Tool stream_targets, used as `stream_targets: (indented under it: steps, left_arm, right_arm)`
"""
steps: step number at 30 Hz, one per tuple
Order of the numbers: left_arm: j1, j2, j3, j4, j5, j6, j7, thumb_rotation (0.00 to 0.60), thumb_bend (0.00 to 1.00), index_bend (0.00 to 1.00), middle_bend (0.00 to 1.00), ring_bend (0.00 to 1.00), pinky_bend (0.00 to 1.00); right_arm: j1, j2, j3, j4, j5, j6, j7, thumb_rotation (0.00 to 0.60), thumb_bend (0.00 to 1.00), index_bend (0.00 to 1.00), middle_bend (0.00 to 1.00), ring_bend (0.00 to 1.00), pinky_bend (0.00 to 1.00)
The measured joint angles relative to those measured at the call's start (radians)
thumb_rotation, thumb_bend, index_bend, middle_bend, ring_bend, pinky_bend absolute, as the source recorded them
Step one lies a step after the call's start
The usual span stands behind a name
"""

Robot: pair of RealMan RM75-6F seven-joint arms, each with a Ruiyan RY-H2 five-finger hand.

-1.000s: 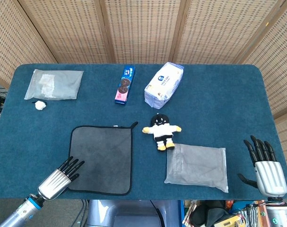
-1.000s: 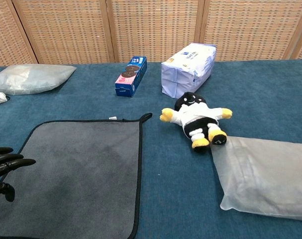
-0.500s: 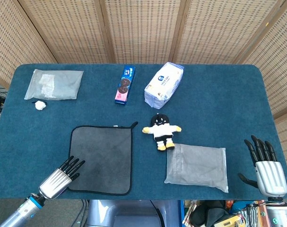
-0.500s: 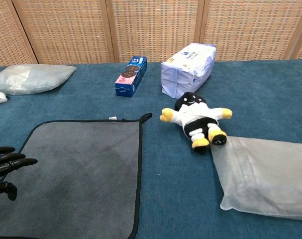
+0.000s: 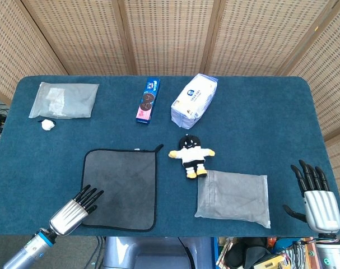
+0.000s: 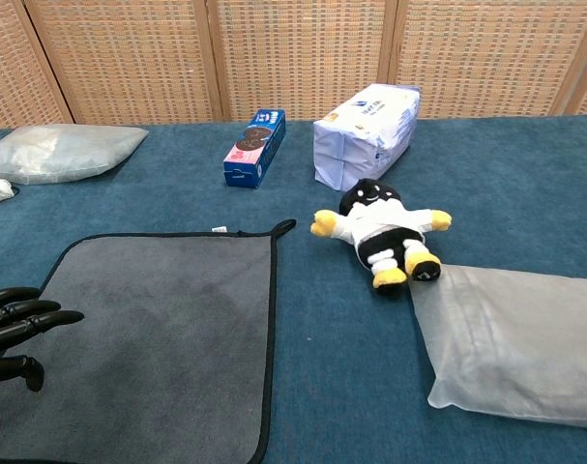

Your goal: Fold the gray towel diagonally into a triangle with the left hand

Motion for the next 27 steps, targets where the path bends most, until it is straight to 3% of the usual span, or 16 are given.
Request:
stream_targets:
  steps: [7, 14, 27]
  left_arm:
    - [-0.001, 0.009, 0.009, -0.013, 0.005, 0.009, -0.004, 0.600, 0.24, 0.37, 0.00, 0.00, 0.00]
    - [0.001, 0.005, 0.011, -0.010, -0.003, 0.008, -0.012, 0.600, 0.24, 0.40, 0.00, 0.00, 0.00]
    - [0.002, -0.008, 0.010, 0.010, -0.001, 0.032, -0.043, 0.600, 0.25, 0.58, 0.00, 0.00, 0.00]
  right_arm:
    - [0.000, 0.001, 0.000, -0.001, 0.001, -0.001, 0.004, 0.600, 0.00, 0.00, 0.00, 0.00, 0.00]
    - [-0.001, 0.003, -0.001, -0.004, -0.001, 0.000, 0.003, 0.600, 0.00, 0.00, 0.00, 0.00, 0.00]
    - [-0.001, 0.001, -0.003, -0.005, -0.002, -0.003, -0.004, 0.600, 0.00, 0.00, 0.00, 0.00, 0.00]
